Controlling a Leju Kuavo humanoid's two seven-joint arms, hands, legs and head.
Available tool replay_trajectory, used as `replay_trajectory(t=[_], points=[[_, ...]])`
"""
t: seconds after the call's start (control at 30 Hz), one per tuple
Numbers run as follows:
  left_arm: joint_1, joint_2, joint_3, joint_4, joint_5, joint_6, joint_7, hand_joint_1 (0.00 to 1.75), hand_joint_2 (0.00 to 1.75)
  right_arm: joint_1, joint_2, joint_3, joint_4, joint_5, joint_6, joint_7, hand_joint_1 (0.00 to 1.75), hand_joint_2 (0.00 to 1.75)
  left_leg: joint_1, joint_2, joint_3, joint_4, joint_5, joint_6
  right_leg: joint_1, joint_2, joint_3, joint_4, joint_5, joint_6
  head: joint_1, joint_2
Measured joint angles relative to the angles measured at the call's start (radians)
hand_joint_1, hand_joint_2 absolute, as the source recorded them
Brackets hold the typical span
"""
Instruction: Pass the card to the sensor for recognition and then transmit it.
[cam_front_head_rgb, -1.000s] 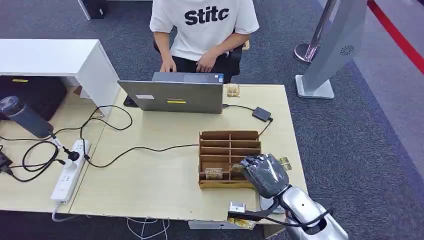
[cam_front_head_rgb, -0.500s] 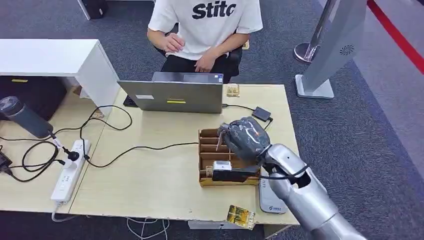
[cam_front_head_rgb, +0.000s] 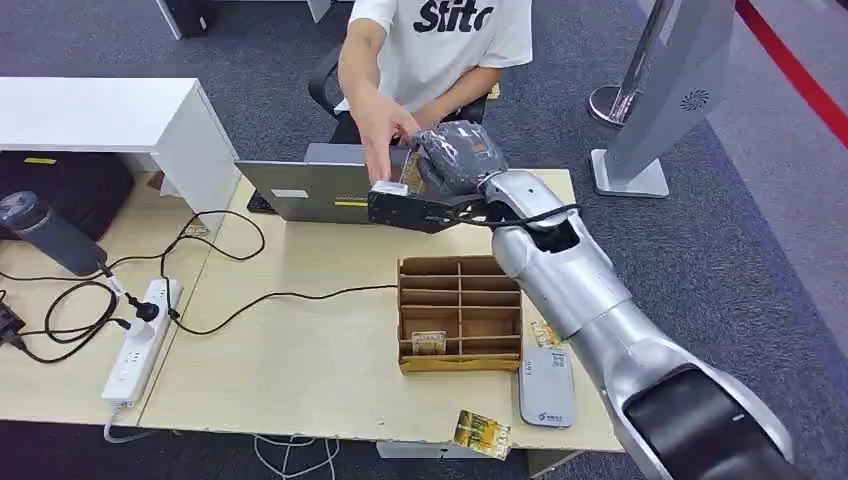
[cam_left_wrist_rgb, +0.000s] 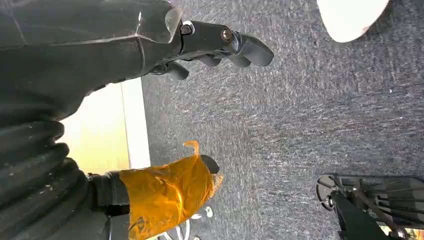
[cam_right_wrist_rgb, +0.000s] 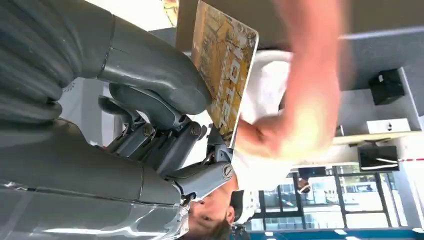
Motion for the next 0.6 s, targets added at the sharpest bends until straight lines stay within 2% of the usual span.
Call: replay_trajectory(t=[0.13,0.17,0.2,0.23,0.27,0.5,0.6], points=[[-0.005,0.0,-0.009,0.0,-0.004,-0.008,0.003,0.0,1.75,-0.04,0.031,-0.019,0.077,0.008,-0.001,0.015,1.75,1.75,0.0,0.0,0.0,0.0,0.0,0.0,0.0,0.0,0.0,0.0,0.0,0.0,0.0,0.0],[-0.007,0.0,-0.01,0.0,-0.004,-0.008,0.003,0.0,1.75,-0.049,0.036,-0.021,0.089,0.009,-0.002,0.016,1.66,1.75,0.0,0.0,0.0,0.0,0.0,0.0,0.0,0.0,0.0,0.0,0.0,0.0,0.0,0.0],[-0.009,-0.001,-0.013,0.0,-0.005,-0.008,0.005,0.0,1.75,-0.053,0.039,-0.023,0.096,0.01,-0.002,0.016,0.16,1.75,0.0,0.0,0.0,0.0,0.0,0.0,0.0,0.0,0.0,0.0,0.0,0.0,0.0,0.0],[-0.01,-0.001,-0.015,0.0,-0.005,-0.008,0.005,0.0,1.75,-0.056,0.044,-0.025,0.103,0.01,-0.003,0.015,0.16,1.75,0.0,0.0,0.0,0.0,0.0,0.0,0.0,0.0,0.0,0.0,0.0,0.0,0.0,0.0],[-0.013,-0.001,-0.015,0.0,-0.006,-0.008,0.006,0.0,1.75,-0.056,0.05,-0.031,0.111,0.009,-0.005,0.012,0.0,1.75,0.0,0.0,0.0,0.0,0.0,0.0,0.0,0.0,0.0,0.0,0.0,0.0,0.0,0.0],[-0.015,-0.001,-0.015,0.0,-0.007,-0.01,0.008,0.0,1.75,-0.047,0.057,-0.077,0.123,-0.048,-0.013,-0.078,0.0,1.75,0.0,0.0,0.0,0.0,0.0,0.0,0.0,0.0,0.0,0.0,0.0,0.0,0.0,0.0],[-0.015,-0.001,-0.015,0.0,-0.007,-0.01,0.008,0.0,1.75,-0.036,0.055,-0.114,0.123,-0.121,-0.005,-0.119,0.0,1.75,0.0,0.0,0.0,0.0,0.0,0.0,0.0,0.0,-0.001,-0.001,0.0,0.0,0.0,0.0]])
